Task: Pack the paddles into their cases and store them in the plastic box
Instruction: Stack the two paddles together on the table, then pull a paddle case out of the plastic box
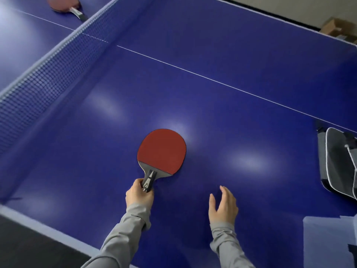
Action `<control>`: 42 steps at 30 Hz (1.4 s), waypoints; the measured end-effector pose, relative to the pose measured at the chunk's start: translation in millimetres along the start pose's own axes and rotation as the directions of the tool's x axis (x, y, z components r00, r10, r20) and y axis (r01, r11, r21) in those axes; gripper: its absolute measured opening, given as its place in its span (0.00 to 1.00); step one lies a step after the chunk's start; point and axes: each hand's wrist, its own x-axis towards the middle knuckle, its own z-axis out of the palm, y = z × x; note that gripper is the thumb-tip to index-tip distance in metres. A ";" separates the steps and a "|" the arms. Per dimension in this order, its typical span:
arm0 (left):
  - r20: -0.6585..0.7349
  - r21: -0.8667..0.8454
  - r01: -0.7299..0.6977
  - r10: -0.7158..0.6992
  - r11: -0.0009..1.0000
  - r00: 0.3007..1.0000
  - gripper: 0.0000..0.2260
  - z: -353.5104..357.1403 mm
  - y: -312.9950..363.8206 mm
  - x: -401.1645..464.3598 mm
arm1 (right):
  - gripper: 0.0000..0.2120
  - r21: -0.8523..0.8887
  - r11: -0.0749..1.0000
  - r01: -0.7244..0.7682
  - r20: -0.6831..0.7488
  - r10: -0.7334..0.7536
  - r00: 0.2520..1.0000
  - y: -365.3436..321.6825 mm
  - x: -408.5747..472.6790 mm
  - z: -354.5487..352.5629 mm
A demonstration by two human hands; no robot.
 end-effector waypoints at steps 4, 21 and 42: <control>-0.080 -0.001 0.006 -0.006 1.000 0.997 0.07 -59.5 -37.6 24.0 | 0.22 -0.177 0.983 0.056 0.071 -0.044 0.997 -1.3 -12.2 5.1; -0.244 0.094 0.071 -0.046 0.993 0.969 0.14 -259.6 -130.7 146.0 | 0.30 -0.370 0.926 -0.078 0.108 0.126 0.986 -79.2 -58.2 42.0; -0.174 0.331 -0.091 0.156 0.939 0.972 0.35 -268.7 -143.5 139.9 | 0.30 -0.353 0.934 -0.059 0.135 0.113 0.984 -120.7 -89.0 58.3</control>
